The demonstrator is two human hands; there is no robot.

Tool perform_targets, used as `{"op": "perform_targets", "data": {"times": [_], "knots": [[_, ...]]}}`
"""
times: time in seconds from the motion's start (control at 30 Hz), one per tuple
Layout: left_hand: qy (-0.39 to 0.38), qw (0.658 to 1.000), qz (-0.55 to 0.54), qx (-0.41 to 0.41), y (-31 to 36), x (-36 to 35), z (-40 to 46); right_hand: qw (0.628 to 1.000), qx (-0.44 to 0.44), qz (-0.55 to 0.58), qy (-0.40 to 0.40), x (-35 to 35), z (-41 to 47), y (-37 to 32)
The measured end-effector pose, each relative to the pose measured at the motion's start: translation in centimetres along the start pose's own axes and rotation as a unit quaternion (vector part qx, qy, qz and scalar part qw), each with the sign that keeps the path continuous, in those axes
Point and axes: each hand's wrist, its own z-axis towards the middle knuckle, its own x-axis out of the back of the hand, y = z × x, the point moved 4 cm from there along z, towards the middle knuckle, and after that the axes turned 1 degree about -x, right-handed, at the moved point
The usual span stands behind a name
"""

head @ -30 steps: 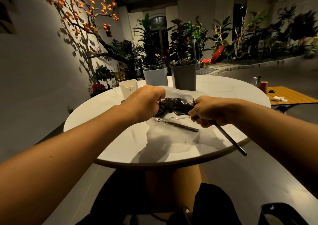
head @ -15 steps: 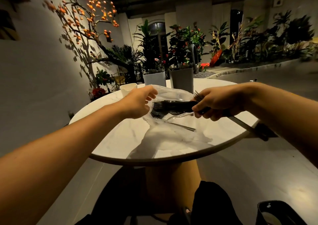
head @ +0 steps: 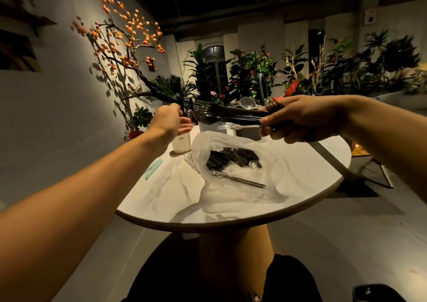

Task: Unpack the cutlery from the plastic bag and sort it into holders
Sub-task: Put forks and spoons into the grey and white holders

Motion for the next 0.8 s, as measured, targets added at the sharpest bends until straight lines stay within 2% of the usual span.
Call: {"op": "perform_targets", "data": {"times": [0.1,0.23,0.33,0.4,0.6,0.7,0.8], "knots": [[-0.023,0.998,0.039,0.045,-1.3,-0.5,0.1,1.000,0.023,0.019,0.010,-0.8,1.2,-0.7],[-0.144,0.988,0.003,0.051,-2.5,-2.3,-0.9,0.998,0.020,0.023,0.047,-1.4,2.9,-0.7],[-0.259,0.957,-0.033,0.126,-3.3,-3.2,-1.6,0.998,0.011,0.028,0.056,-1.4,4.1,-0.4],[-0.305,0.939,-0.034,0.153,-3.8,-3.8,-1.7,0.998,0.008,0.031,0.059,-1.3,5.2,-0.3],[-0.255,0.961,-0.076,0.079,-3.8,-5.4,1.3,0.996,0.030,0.053,0.065,-1.5,9.4,-0.3],[-0.179,0.973,-0.126,0.070,-3.7,-6.5,3.2,0.994,0.054,0.068,0.073,-1.4,11.7,-0.4],[-0.107,0.962,-0.237,0.084,-3.5,-7.1,5.3,0.991,0.082,0.081,0.073,-2.0,13.6,-0.3]]}}
